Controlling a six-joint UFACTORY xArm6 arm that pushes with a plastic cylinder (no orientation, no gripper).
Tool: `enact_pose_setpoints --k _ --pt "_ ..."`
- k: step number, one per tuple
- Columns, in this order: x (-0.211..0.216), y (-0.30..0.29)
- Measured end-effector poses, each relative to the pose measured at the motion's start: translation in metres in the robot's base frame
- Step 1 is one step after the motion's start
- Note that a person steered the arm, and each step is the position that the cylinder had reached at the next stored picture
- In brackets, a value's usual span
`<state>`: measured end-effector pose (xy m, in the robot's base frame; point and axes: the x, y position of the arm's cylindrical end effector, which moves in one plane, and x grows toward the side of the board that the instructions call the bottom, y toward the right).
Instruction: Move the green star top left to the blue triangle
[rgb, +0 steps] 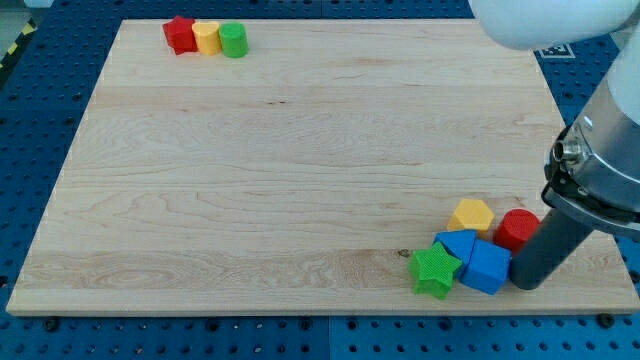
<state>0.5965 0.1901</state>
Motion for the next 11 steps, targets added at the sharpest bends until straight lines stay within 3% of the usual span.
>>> enact_pose_setpoints --k 2,3,5,6,8,9,10,11 --pt "0.022 0.040" --pt "0.022 0.024" --pt "0.020 -0.111" --pt "-0.019 -0.179" --pt "-0.043 -0.241" --pt "-0.101 -0.305" --pt "-0.104 -0.323" --pt "-0.028 -0.319"
